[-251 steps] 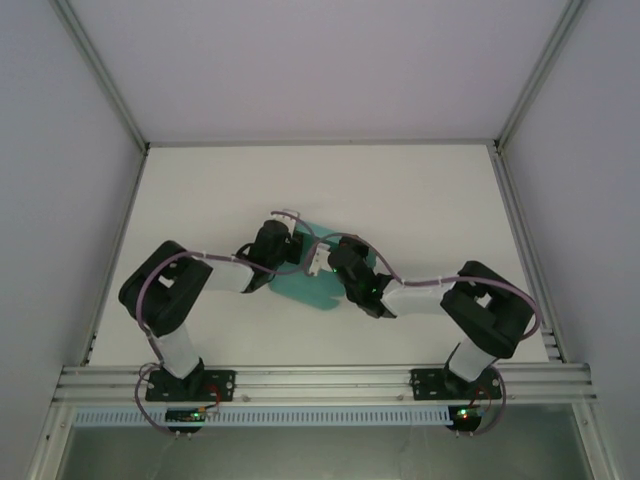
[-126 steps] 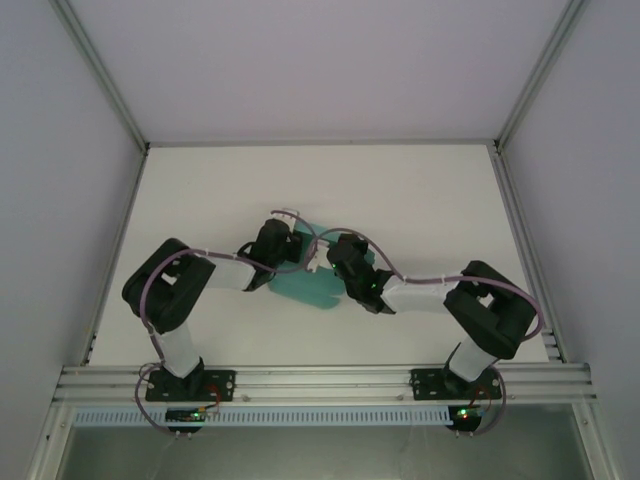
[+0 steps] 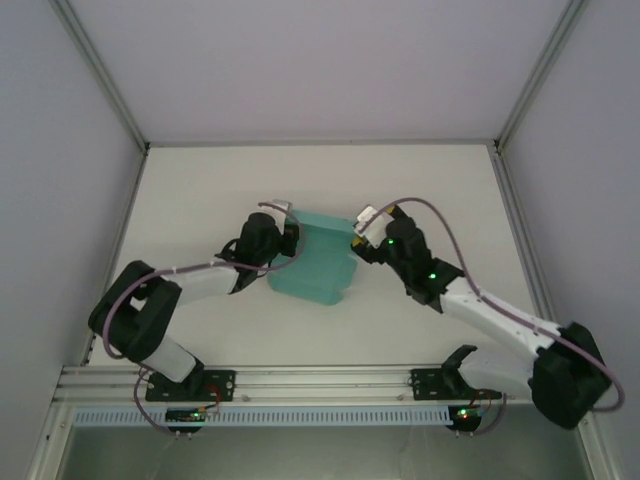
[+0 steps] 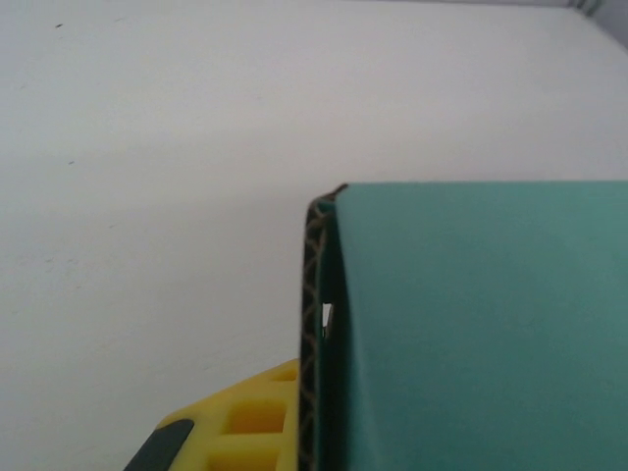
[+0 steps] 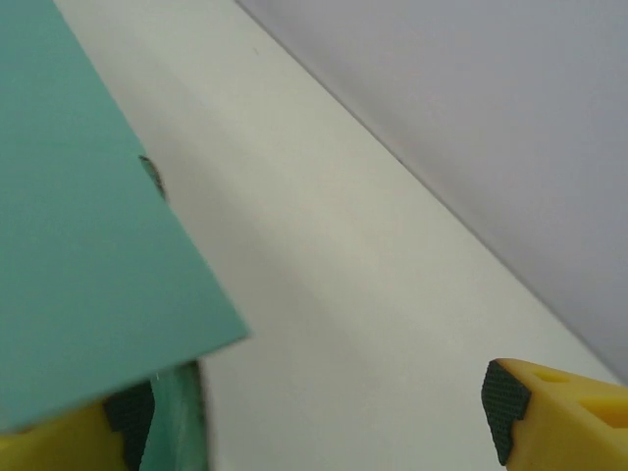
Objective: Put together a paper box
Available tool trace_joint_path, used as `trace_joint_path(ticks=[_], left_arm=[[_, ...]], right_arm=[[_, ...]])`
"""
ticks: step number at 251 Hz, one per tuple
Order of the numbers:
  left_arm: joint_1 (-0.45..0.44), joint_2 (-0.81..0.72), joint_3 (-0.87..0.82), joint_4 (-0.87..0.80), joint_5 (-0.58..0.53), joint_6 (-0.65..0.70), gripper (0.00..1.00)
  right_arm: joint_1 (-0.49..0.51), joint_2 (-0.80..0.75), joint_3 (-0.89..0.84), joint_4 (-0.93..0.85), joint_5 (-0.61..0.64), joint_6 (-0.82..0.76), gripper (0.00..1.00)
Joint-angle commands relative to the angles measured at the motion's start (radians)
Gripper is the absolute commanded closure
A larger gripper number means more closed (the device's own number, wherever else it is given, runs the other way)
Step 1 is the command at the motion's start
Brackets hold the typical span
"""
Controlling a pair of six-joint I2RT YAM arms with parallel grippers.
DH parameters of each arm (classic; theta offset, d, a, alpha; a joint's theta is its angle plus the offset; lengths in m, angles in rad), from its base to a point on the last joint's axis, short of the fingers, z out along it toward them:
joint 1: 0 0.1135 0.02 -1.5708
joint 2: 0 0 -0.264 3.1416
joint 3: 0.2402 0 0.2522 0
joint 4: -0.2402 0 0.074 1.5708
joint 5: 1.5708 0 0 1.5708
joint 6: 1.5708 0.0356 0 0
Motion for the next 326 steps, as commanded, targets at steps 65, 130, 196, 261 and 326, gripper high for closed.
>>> trace_joint_path(ticks=[65, 130, 196, 261, 326], left_arm=[[0.002, -0.074, -0.046, 0.0, 0.117, -0.094, 1.0], [0.002, 0.016, 0.074, -0.174, -0.181, -0.164, 1.0], [0.005, 0.092, 0.189, -0.418, -0.563, -0.253, 0.99], [-0.004, 0.132, 0.253, -0.475, -0.486, -0.137, 1.0], [-0.056, -0.089, 0.027, -0.268, -0.272, -0.205, 1.0]], right_arm=[[-0.048, -0.033, 0.049, -0.218, -0.445, 0.227, 0.68], [-0.035, -0.038, 0.05, -0.192, -0.437, 0.327, 1.0], [0.008, -0.03, 0.053, -0.21, -0.335, 0.348, 1.0], [0.004, -0.004, 0.057, -0.196, -0.313, 0.351, 1.0], [-0.015, -0.011, 0.033, -0.145, -0.155, 0.387, 0.22]])
